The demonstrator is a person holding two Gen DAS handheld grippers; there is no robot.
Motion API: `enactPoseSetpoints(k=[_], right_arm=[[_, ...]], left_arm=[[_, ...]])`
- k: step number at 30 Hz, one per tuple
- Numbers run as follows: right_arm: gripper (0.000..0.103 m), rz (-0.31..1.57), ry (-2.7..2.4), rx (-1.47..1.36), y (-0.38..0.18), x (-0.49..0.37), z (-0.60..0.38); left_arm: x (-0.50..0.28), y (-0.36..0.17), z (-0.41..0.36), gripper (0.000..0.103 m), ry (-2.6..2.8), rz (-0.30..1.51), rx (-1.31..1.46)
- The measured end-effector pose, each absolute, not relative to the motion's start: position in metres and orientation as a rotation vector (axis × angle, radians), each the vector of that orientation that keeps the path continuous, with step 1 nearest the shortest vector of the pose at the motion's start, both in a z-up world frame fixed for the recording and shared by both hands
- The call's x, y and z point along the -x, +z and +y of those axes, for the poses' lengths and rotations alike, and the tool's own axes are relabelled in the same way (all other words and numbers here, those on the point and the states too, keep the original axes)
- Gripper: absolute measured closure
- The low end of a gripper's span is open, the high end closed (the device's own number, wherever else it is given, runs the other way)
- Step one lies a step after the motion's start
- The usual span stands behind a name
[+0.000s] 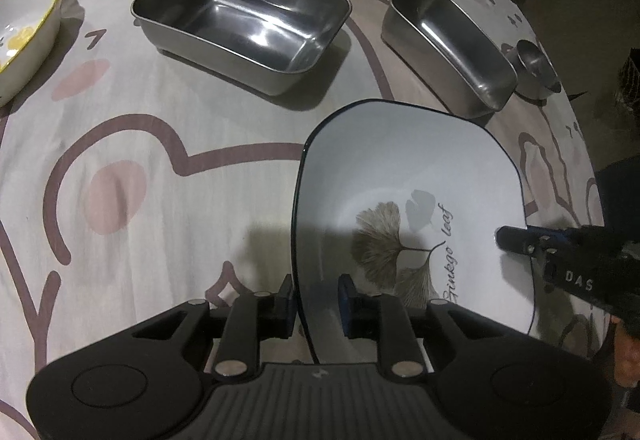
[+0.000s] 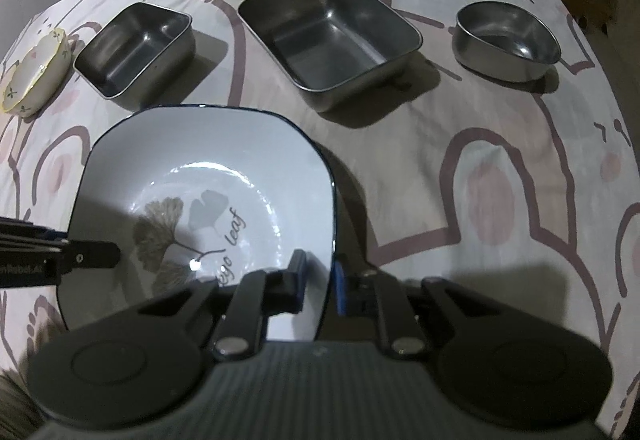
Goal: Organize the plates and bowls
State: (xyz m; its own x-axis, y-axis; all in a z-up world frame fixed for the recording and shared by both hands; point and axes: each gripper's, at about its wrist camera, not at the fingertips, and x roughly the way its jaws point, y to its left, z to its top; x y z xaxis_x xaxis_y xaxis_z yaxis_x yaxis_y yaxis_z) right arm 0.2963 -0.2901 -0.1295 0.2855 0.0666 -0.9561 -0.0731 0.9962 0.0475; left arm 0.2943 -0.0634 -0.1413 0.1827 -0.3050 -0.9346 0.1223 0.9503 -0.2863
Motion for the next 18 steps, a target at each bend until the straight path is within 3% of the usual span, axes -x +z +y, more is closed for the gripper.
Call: enactPoseSetpoints(k=[11, 18], right_arm=[[0.084, 1.304, 0.108, -0.049, -0.133, -0.295, -0.297], [0.081, 1.317, 0.113, -0.027, -0.133, -0.290, -0.294]], left_arm=[[-0.297, -0.137, -0.054, 0.081, -0.306, 1.325, 0.179], [-0.296, -0.134, -0.052, 0.073, -0.326, 1.322, 0.171]])
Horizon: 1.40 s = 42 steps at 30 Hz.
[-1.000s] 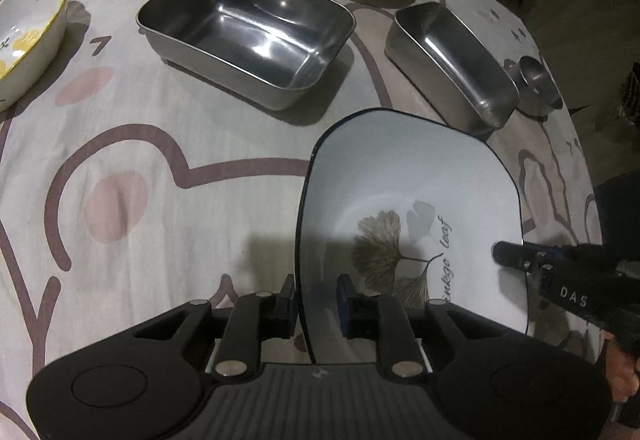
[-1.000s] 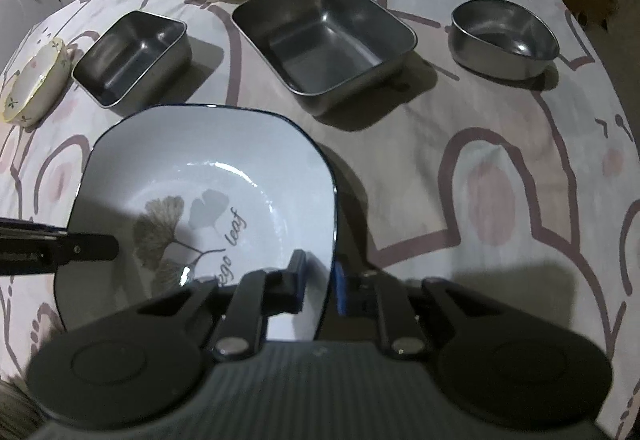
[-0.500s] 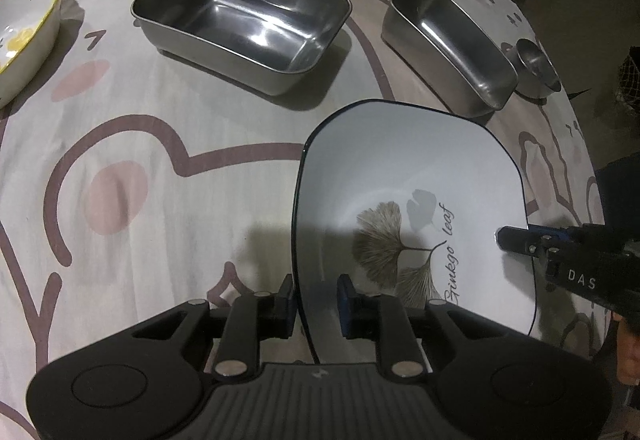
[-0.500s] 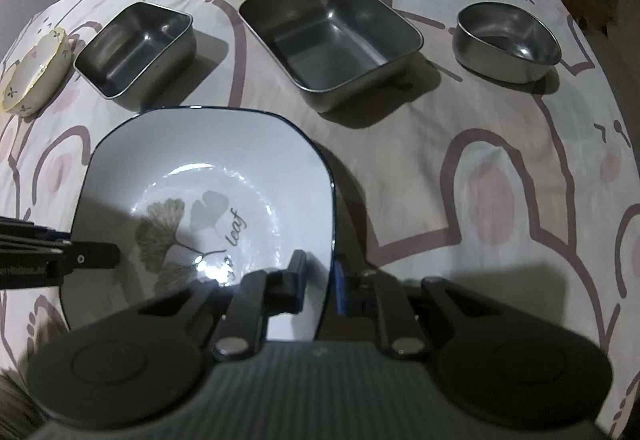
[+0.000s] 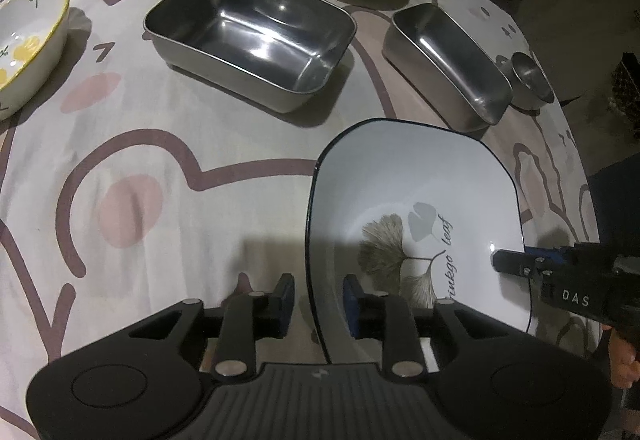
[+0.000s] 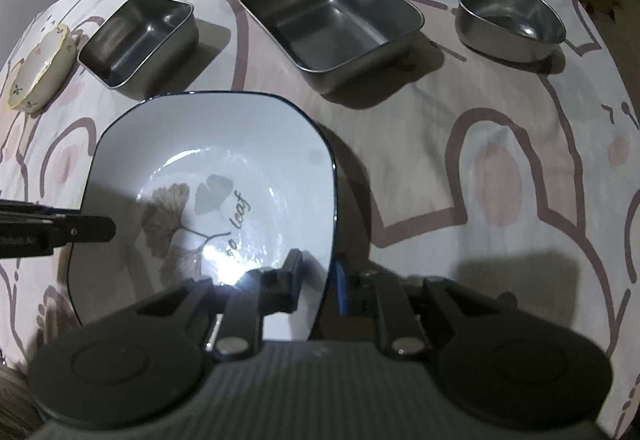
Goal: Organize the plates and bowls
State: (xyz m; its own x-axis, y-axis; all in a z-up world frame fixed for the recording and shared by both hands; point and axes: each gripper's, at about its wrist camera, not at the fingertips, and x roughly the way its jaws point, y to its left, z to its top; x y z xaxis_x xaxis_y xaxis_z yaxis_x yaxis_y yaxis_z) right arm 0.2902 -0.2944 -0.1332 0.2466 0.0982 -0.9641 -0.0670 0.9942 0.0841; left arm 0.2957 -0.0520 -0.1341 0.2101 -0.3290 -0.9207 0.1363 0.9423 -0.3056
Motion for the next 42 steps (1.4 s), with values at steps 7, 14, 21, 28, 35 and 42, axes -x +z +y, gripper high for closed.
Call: enactPoseSetpoints(k=[7, 14, 21, 28, 35, 42], right_arm=[[0.066, 1.314, 0.108, -0.012, -0.129, -0.283, -0.295], [0.044, 1.261, 0.133, -0.026, -0.114, -0.268, -0.299], [0.015, 1.185, 0.162, -0.038, -0.094, -0.252, -0.300], [0.000, 1.082, 0.175, -0.048, -0.069, -0.238, -0.302], [0.000, 0.944, 0.183, -0.054, -0.038, -0.228, -0.305], [0.000, 0.782, 0.184, -0.084, 0.003, -0.224, -0.313]], left_arm=[[-0.289, -0.124, -0.049, 0.058, -0.346, 1.297, 0.166], [-0.280, -0.107, -0.045, 0.028, -0.355, 1.241, 0.158], [-0.268, -0.087, -0.041, 0.010, -0.355, 1.165, 0.144], [-0.251, -0.058, -0.037, 0.000, -0.354, 1.063, 0.144], [-0.235, -0.021, -0.032, 0.000, -0.377, 0.930, 0.228], [-0.228, 0.006, -0.033, 0.000, -0.388, 0.806, 0.269]])
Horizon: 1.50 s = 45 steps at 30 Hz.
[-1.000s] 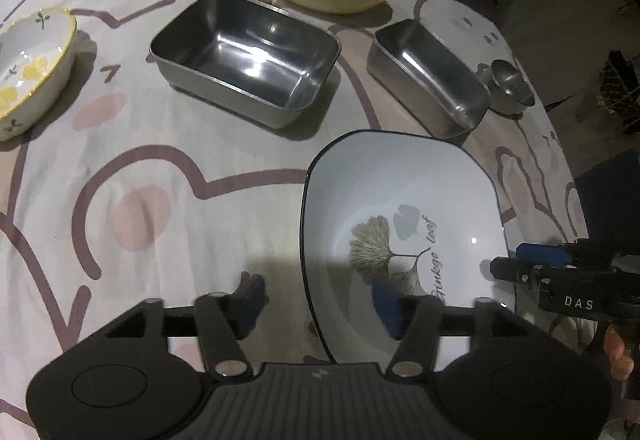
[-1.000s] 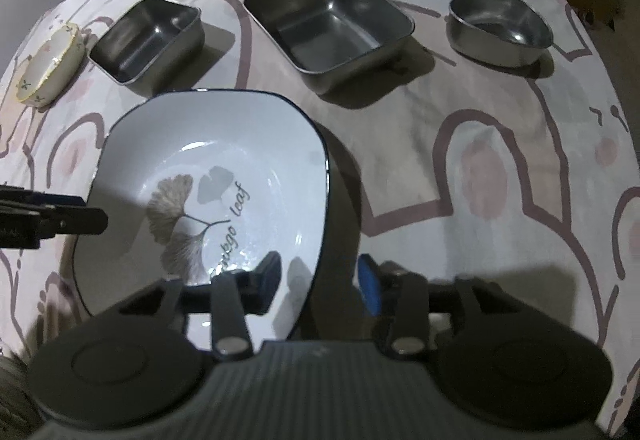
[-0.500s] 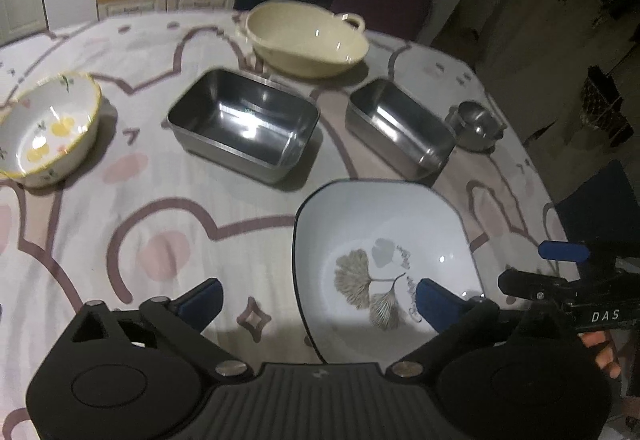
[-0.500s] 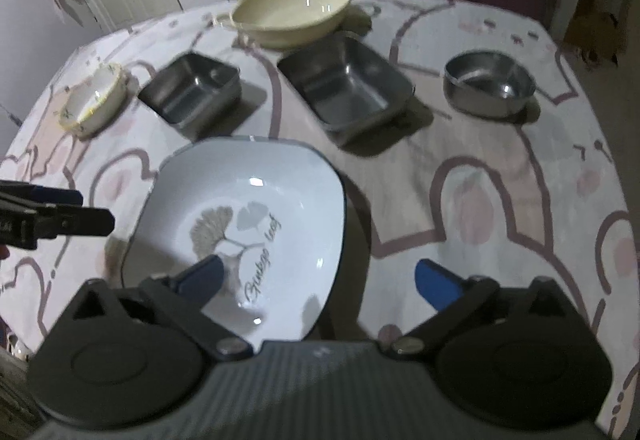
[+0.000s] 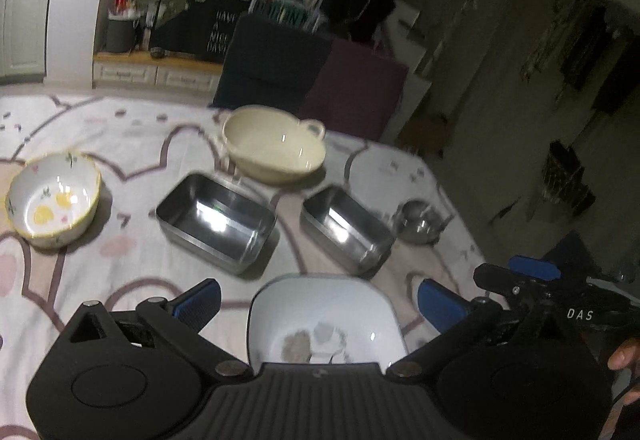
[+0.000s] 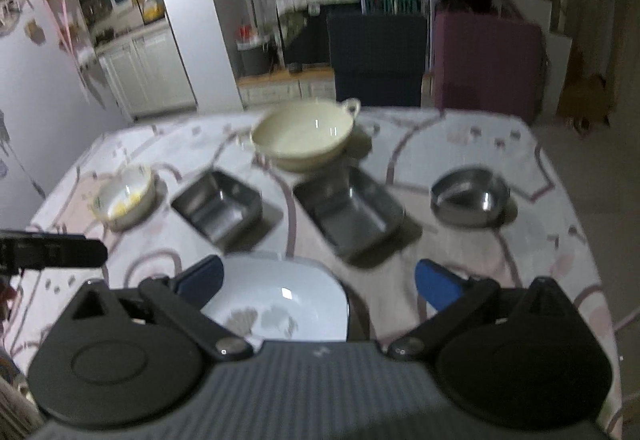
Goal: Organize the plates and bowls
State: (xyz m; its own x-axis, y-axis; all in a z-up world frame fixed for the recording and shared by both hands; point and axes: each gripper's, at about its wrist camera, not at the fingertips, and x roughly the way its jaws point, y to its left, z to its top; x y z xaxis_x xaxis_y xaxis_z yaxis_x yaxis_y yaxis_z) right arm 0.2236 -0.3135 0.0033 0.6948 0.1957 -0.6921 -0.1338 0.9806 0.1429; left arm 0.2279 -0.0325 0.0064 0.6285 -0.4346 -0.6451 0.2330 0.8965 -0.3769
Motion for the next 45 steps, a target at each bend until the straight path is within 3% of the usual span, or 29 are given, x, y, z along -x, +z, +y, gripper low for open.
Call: enactPoseSetpoints(k=[13, 29, 41, 45], right_arm=[[0.000, 0.560, 0.199, -0.048, 0.038, -0.237, -0.307], [0.000, 0.456, 0.245, -0.028, 0.066, -0.348, -0.334], [0.000, 0.458, 0.278, 0.092, 0.058, -0.465, -0.337], [0.000, 0.527, 0.289, 0.100, 0.040, -0.503, -0.328]], left_arm=[[-0.250, 0.027, -0.027, 0.000, -0.331, 0.687, 0.388], [-0.344, 0.044, -0.026, 0.000, -0.259, 0.678, 0.411], [-0.435, -0.014, -0.005, 0.002, -0.112, 0.749, 0.542], [-0.457, -0.037, -0.004, 0.007, -0.098, 0.781, 0.547]])
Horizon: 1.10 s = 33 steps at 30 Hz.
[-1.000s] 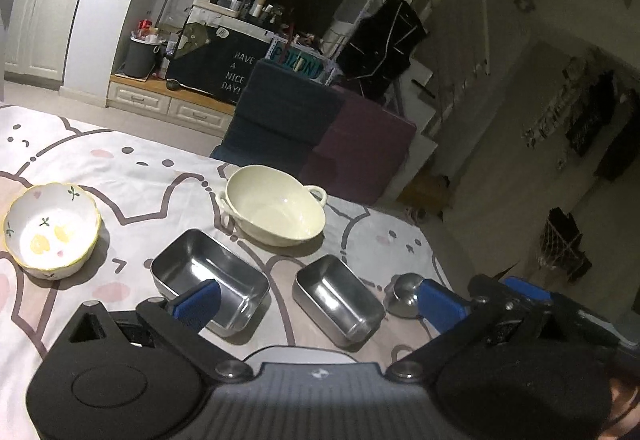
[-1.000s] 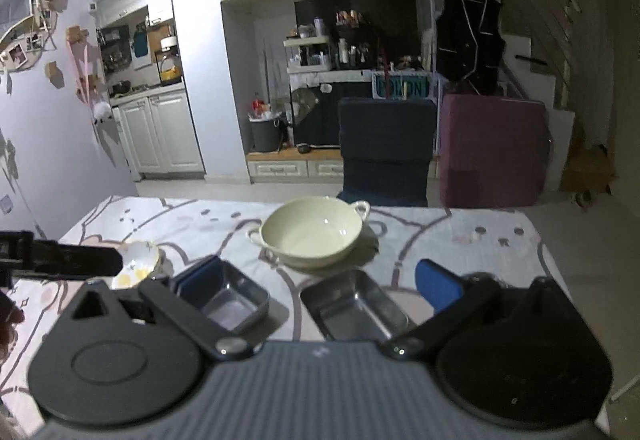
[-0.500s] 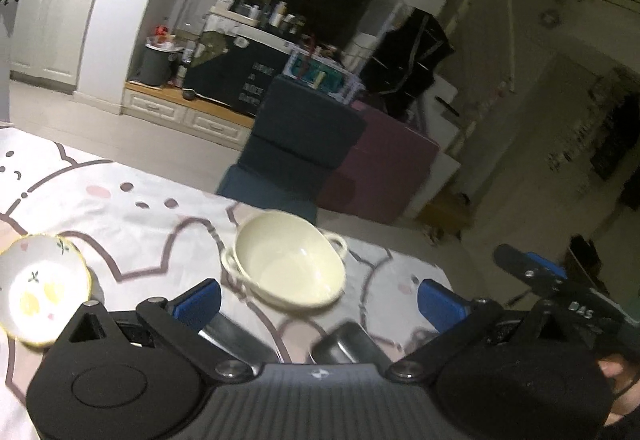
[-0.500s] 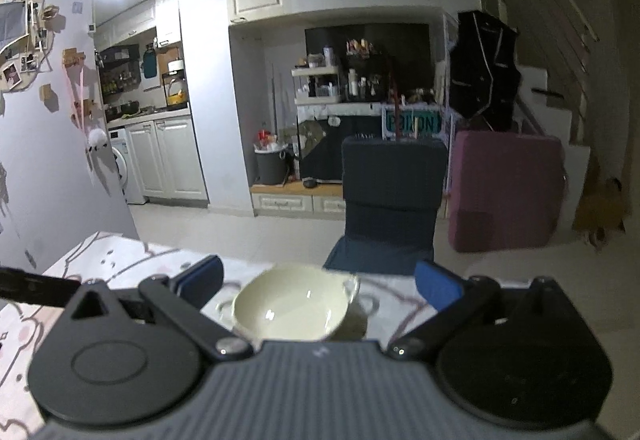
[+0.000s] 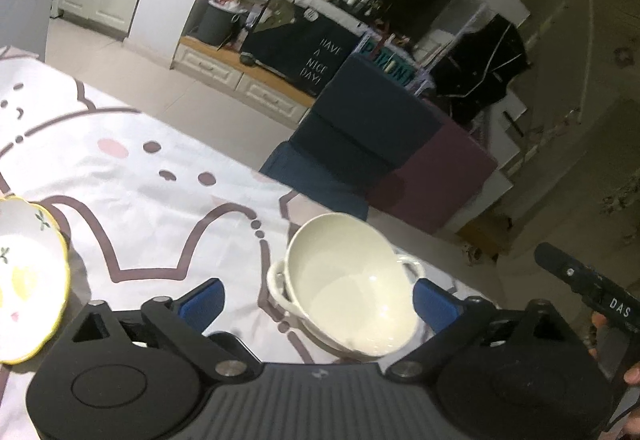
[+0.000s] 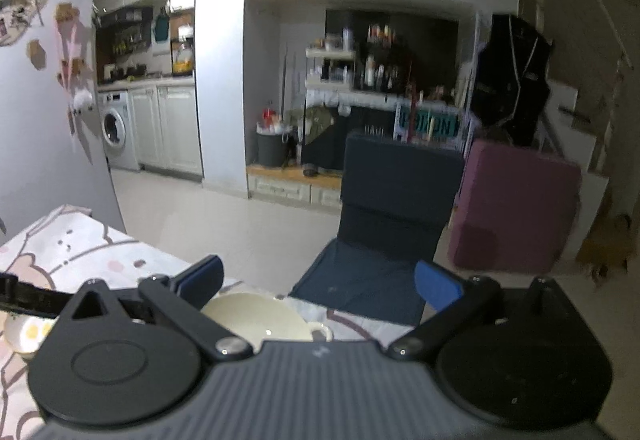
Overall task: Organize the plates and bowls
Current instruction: 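Close both grippers on the cream bowl rim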
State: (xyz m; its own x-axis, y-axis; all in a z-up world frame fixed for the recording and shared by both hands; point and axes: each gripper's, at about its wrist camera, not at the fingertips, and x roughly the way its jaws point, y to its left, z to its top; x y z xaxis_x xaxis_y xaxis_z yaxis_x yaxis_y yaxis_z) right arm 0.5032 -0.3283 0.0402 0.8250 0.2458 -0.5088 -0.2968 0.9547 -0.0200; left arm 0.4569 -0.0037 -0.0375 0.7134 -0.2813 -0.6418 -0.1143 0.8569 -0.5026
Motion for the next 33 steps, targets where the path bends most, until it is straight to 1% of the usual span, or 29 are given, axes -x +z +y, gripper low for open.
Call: enactPoseSetpoints(k=[4, 8, 9, 10, 11, 12, 14, 16, 21, 25, 28, 30, 32, 33], right_arm=[[0.000, 0.652, 0.315, 0.068, 0.014, -0.541, -0.321], [0.001, 0.729, 0.304, 0.099, -0.015, -0.569, -0.312], [0.001, 0.750, 0.292, 0.100, -0.022, -0.575, -0.310], [0.007, 0.772, 0.277, 0.093, -0.030, -0.583, -0.311], [0.014, 0.792, 0.267, 0.083, -0.038, -0.585, -0.314], [0.017, 0.812, 0.264, 0.074, -0.043, -0.590, -0.313], [0.024, 0.854, 0.262, 0.055, -0.055, -0.601, -0.315], [0.025, 0.873, 0.264, 0.047, -0.064, -0.609, -0.313], [0.029, 0.928, 0.284, 0.048, -0.082, -0.618, -0.303], [0.038, 0.955, 0.293, 0.040, -0.098, -0.631, -0.297], [0.040, 0.978, 0.297, 0.021, -0.106, -0.638, -0.291], [0.045, 0.982, 0.286, 0.044, -0.110, -0.642, -0.286], [0.065, 0.980, 0.241, 0.075, -0.112, -0.644, -0.283], [0.066, 0.982, 0.233, 0.070, -0.111, -0.642, -0.287]], left_arm=[[-0.475, -0.061, 0.000, 0.013, -0.092, 0.816, 0.563], [-0.491, -0.083, 0.005, 0.013, -0.105, 0.838, 0.600], [-0.493, -0.087, 0.006, 0.016, -0.109, 0.839, 0.610], [-0.495, -0.091, 0.008, 0.022, -0.112, 0.840, 0.621], [-0.497, -0.096, 0.009, 0.025, -0.116, 0.849, 0.630], [-0.500, -0.100, 0.009, 0.030, -0.119, 0.861, 0.643], [-0.506, -0.112, 0.011, 0.033, -0.118, 0.884, 0.679], [-0.509, -0.122, 0.013, 0.037, -0.111, 0.903, 0.698], [-0.514, -0.133, 0.016, 0.044, -0.138, 0.899, 0.718], [-0.517, -0.136, 0.016, 0.052, -0.154, 0.903, 0.735], [-0.519, -0.138, 0.015, 0.056, -0.159, 0.902, 0.736], [-0.520, -0.141, 0.014, 0.059, -0.164, 0.912, 0.750], [-0.521, -0.143, 0.014, 0.062, -0.166, 0.922, 0.760], [-0.521, -0.143, 0.013, 0.065, -0.169, 0.920, 0.758]])
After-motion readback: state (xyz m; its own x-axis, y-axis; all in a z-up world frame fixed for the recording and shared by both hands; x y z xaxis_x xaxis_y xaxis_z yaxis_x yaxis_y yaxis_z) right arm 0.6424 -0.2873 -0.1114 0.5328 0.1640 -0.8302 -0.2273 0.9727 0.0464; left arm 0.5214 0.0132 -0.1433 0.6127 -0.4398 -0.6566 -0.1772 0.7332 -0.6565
